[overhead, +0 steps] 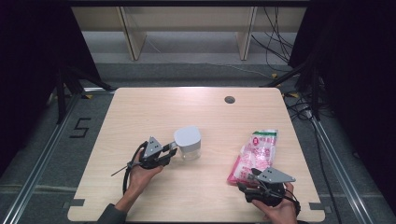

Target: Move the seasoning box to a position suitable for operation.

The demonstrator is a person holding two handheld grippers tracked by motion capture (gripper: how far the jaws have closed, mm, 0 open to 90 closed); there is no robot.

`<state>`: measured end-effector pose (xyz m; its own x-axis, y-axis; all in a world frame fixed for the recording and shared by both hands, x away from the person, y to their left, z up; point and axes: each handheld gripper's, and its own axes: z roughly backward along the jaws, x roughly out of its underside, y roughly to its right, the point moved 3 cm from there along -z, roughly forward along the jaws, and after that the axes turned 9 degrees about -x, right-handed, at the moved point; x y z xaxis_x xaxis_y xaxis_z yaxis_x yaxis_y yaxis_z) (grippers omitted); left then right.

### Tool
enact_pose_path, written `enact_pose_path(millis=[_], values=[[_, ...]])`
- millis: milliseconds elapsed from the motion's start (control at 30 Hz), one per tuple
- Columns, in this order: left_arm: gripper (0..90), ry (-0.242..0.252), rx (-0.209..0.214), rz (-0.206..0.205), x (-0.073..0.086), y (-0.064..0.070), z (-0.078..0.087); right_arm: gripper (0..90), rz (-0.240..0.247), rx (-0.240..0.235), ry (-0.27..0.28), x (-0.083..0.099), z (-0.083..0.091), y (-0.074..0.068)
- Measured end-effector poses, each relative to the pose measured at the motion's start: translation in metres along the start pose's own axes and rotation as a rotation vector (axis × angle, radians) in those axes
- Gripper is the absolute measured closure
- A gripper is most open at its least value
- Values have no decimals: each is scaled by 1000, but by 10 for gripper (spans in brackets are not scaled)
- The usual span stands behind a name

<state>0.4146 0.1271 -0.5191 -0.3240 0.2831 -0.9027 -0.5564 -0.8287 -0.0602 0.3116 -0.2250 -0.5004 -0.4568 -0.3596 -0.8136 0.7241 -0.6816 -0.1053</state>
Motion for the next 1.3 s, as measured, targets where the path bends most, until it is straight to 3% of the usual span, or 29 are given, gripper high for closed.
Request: enact_pose_path(millis=[200, 367, 400, 433, 567, 633, 667, 733, 800, 833, 867, 900, 967, 1067, 1100, 1200, 1233, 1267, 1300], values=[[689, 6, 59, -26, -1, 8, 0, 259, -3, -1, 1, 0, 0, 0], [688, 2, 110, -64, -2, 14, -1, 257, 1, -5, -5, 0, 0, 0], [688, 12, 120, -91, -3, 13, -1, 258, 4, -6, -4, 0, 0, 0], [688, 14, 131, -68, -2, 15, -2, 258, 4, -6, -4, 0, 0, 0], [688, 9, 167, -86, -3, 17, -2, 258, 5, -3, 0, 0, 0, 0], [688, 16, 163, -108, -4, 16, -4, 258, 5, -5, -6, 0, 0, 0], [688, 9, 165, -78, -4, 17, -4, 258, 5, -5, -6, 0, 0, 0], [688, 12, 167, -114, -6, 16, -6, 258, 11, -6, -5, 0, 0, 0], [688, 2, 158, -116, -6, 15, -6, 257, 12, -7, -6, 0, 0, 0], [688, -4, 157, -81, -6, 17, -6, 258, 3, -6, -7, 0, 0, 0], [688, 4, 161, -102, -7, 16, -8, 258, 3, -6, -7, 0, 0, 0], [688, -6, 152, -71, -7, 18, -8, 258, 2, -3, -1, 0, 0, 0], [688, 6, 163, -108, -9, 17, -11, 258, 0, -11, -2, 0, 0, 0], [688, -2, 158, -107, -9, 17, -11, 258, 4, -5, 4, 1, 0, 0], [688, -10, 155, -78, -9, 18, -11, 258, 4, -5, 4, 1, 0, 0], [687, -2, 160, -89, -10, 17, -14, 258, 1, -16, 9, 1, -1, 2], [687, -5, 161, -63, -10, 18, -14, 257, 2, -19, 8, 1, -1, 2], [684, -4, 169, -91, -11, 16, -14, 258, -4, -6, 7, 1, 1, 1], [682, -8, 173, -52, -10, 18, -14, 258, -2, -9, 10, 1, 1, 1]])
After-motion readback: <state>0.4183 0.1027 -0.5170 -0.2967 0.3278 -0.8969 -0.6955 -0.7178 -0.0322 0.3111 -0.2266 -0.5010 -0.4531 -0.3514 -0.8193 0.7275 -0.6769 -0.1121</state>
